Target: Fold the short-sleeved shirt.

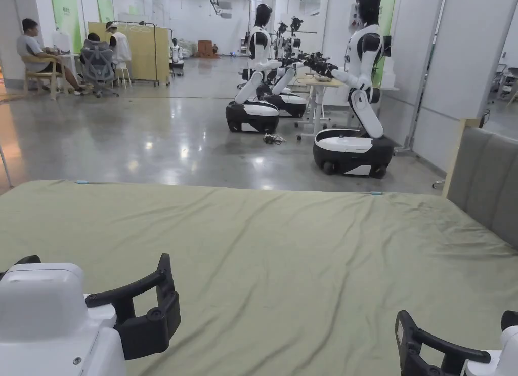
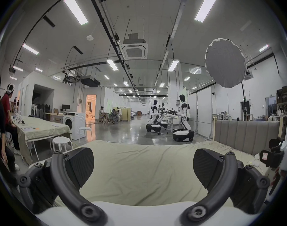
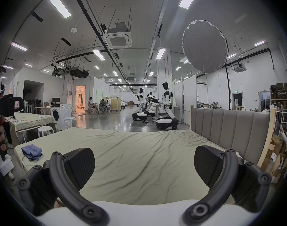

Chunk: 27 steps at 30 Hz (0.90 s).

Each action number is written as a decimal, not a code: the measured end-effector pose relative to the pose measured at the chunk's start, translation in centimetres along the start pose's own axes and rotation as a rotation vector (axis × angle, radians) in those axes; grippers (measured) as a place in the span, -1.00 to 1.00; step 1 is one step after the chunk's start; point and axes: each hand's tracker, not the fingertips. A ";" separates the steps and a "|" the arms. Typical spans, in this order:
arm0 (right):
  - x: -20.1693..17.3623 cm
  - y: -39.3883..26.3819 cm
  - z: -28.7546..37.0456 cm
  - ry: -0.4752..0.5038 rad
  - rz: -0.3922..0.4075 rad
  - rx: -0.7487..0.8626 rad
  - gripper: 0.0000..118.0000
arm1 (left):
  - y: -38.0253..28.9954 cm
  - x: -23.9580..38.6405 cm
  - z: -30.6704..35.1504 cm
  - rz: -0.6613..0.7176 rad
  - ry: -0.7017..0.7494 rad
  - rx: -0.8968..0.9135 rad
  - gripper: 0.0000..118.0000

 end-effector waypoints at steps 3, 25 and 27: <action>0.0 0.0 0.1 0.001 -0.001 0.000 1.00 | 0.0 -0.6 0.0 0.061 -0.048 -0.005 0.98; -0.2 0.1 -0.1 0.008 0.004 -0.011 1.00 | 2.0 1.7 -0.1 -0.066 0.083 -0.097 0.98; -0.2 0.2 -0.1 0.008 0.001 -0.009 1.00 | 2.0 1.4 -0.1 -0.051 0.081 -0.093 0.98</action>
